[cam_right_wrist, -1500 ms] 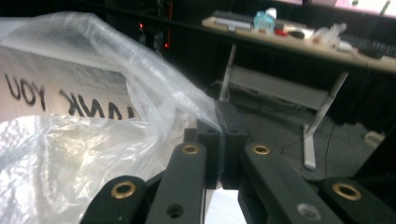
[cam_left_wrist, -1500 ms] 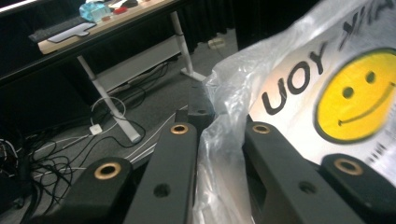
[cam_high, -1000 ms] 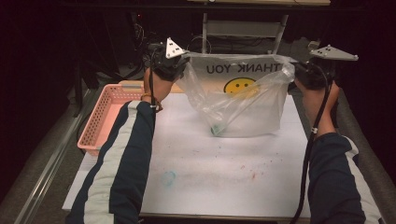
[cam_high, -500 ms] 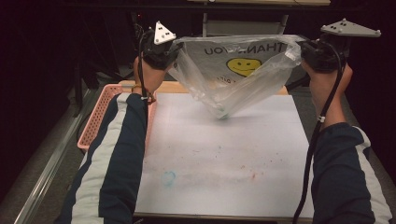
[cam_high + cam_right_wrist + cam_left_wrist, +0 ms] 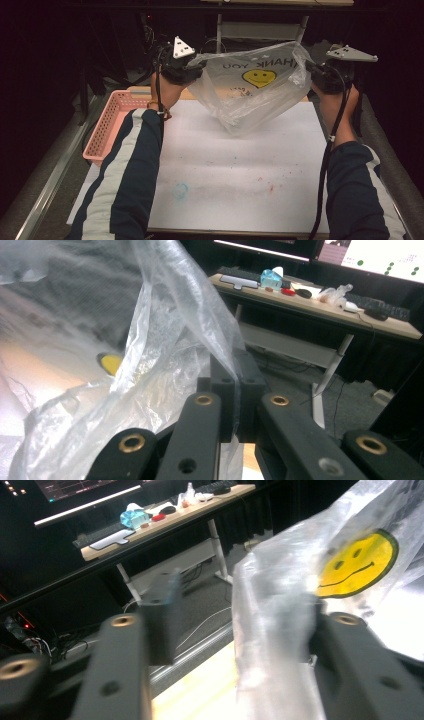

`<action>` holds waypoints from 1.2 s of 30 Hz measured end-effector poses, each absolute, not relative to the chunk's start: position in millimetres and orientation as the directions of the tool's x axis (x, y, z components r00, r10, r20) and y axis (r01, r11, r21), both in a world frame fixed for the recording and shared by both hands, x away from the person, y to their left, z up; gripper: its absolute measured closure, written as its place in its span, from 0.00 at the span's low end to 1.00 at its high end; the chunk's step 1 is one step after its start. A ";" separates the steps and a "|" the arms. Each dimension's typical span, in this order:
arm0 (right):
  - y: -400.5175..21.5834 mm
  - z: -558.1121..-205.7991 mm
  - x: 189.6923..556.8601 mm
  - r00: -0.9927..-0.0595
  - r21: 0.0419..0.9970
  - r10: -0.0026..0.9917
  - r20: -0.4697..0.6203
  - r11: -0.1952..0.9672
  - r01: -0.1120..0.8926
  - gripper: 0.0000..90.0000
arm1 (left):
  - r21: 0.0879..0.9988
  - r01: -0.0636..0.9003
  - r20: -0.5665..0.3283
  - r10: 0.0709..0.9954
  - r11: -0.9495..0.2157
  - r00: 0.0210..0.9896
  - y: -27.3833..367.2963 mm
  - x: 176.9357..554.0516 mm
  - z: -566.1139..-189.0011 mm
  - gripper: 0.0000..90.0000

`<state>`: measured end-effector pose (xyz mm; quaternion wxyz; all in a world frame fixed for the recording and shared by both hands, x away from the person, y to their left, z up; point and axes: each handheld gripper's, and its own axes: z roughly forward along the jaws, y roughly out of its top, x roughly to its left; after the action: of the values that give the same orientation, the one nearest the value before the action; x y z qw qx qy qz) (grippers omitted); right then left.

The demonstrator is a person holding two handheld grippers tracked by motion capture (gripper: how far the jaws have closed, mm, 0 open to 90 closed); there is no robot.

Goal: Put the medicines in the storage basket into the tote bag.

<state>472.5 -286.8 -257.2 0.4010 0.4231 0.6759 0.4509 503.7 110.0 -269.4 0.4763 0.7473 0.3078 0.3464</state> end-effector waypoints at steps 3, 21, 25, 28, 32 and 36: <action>-286.9 -261.8 471.6 -0.319 0.950 0.934 -0.159 0.233 0.208 1.00 | 0.938 0.114 0.212 0.801 -0.327 0.559 110.1 496.5 -267.6 0.43; -276.3 -242.2 431.7 -0.365 0.965 0.904 -0.221 0.258 0.055 0.45 | 0.923 0.053 0.289 0.777 -0.382 0.559 107.6 469.4 -260.2 0.47; -272.0 -236.7 422.9 -0.387 0.961 0.891 -0.237 0.273 0.040 0.36 | 0.917 0.053 0.299 0.770 -0.395 0.563 109.2 470.2 -262.7 0.55; -272.0 -236.0 418.4 -0.393 0.965 0.892 -0.224 0.259 0.038 0.34 | 0.927 0.049 0.283 0.778 -0.373 0.561 111.8 468.8 -261.8 0.46; -271.7 -239.9 415.8 -0.395 0.963 0.890 -0.228 0.266 0.043 0.34 | 0.938 0.029 0.270 0.781 -0.345 0.562 117.4 463.8 -257.1 0.36; -271.8 -245.1 413.0 -0.402 0.963 0.887 -0.227 0.267 0.046 0.32 | 0.941 0.009 0.272 0.768 -0.339 0.579 123.4 456.5 -253.2 0.31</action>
<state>413.0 -271.8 -245.1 0.4236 0.3461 0.6739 0.4966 456.5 123.4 -253.2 0.5092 0.7283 0.2668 0.3730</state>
